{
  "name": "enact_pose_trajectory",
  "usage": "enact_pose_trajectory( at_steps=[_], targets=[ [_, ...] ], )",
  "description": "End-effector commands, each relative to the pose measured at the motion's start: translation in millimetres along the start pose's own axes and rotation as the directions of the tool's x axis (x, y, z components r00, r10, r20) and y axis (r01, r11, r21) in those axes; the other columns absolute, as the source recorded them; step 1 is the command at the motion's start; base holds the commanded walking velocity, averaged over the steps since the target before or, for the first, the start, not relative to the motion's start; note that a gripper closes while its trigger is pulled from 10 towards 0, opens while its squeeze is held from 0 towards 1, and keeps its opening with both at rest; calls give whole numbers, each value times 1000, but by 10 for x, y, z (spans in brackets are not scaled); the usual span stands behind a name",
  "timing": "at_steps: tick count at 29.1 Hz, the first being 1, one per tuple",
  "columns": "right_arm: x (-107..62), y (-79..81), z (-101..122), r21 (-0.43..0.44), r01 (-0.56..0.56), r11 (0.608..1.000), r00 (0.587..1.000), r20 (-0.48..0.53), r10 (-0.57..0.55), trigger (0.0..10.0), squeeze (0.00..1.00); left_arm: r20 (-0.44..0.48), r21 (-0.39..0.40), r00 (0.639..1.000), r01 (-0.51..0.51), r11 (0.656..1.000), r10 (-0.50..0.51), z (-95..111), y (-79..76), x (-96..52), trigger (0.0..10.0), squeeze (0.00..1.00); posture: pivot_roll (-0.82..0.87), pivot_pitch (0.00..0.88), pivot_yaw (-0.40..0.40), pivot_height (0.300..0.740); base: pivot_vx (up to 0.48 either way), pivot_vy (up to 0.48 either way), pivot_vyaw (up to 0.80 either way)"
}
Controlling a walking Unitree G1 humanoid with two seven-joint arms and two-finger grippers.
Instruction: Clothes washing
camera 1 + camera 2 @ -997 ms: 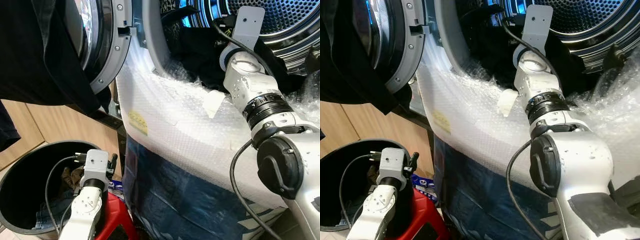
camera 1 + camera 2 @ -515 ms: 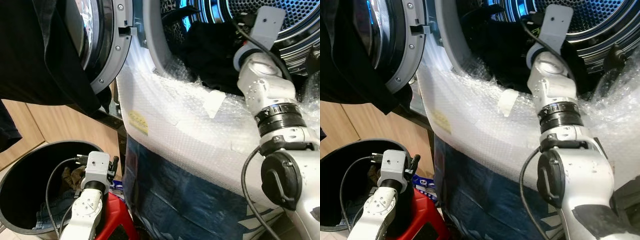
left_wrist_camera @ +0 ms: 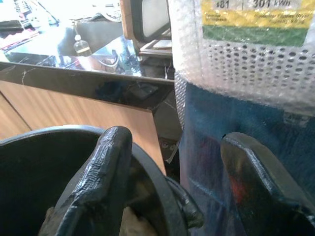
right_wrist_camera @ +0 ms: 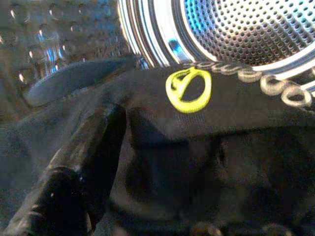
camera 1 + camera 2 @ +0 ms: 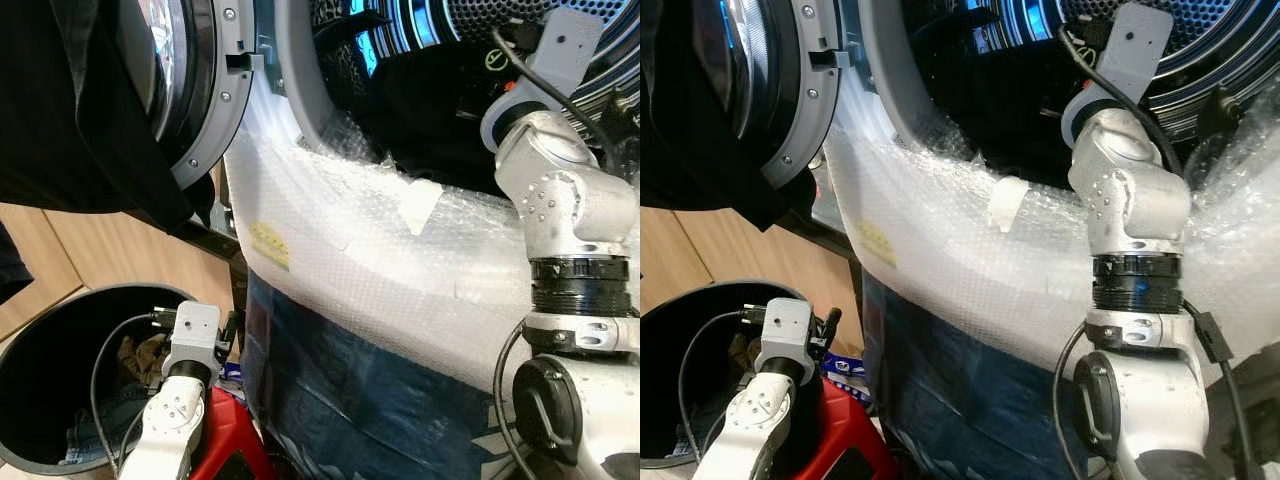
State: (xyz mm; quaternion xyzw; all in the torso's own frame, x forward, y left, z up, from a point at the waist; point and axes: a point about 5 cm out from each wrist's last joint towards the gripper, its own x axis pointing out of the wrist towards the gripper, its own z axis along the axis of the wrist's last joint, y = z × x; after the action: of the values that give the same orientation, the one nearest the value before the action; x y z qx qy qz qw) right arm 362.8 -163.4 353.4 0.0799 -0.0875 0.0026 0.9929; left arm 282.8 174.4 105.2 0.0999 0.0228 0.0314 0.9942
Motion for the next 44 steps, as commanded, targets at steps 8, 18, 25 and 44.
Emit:
enact_pose_trajectory(
  at_steps=[8,18,25,44],
  targets=[
    [-320,-222,-4,-79,8,997,998,-56,-13,10000,0,-13,2,1000,16,1000,-16,-10,-11,-10,10000,0,2,71,-20,740,0,0,0],
    [-675,-161,28,-142,-268,953,963,-81,258,10000,0,-15,1,1000,20,1000,-20,-9,-13,-5,10000,0,-2,74,-18,740,0,0,0],
    [-716,-152,18,-153,-335,930,940,-120,319,10000,0,-12,-1,1000,18,1000,-18,-2,-15,2,10000,0,6,70,-22,740,0,0,0],
    [-450,217,-285,-113,-508,854,825,-348,445,10000,0,-3,6,1000,21,1000,-21,21,5,30,10000,0,19,50,-21,740,0,0,0]
  ],
)
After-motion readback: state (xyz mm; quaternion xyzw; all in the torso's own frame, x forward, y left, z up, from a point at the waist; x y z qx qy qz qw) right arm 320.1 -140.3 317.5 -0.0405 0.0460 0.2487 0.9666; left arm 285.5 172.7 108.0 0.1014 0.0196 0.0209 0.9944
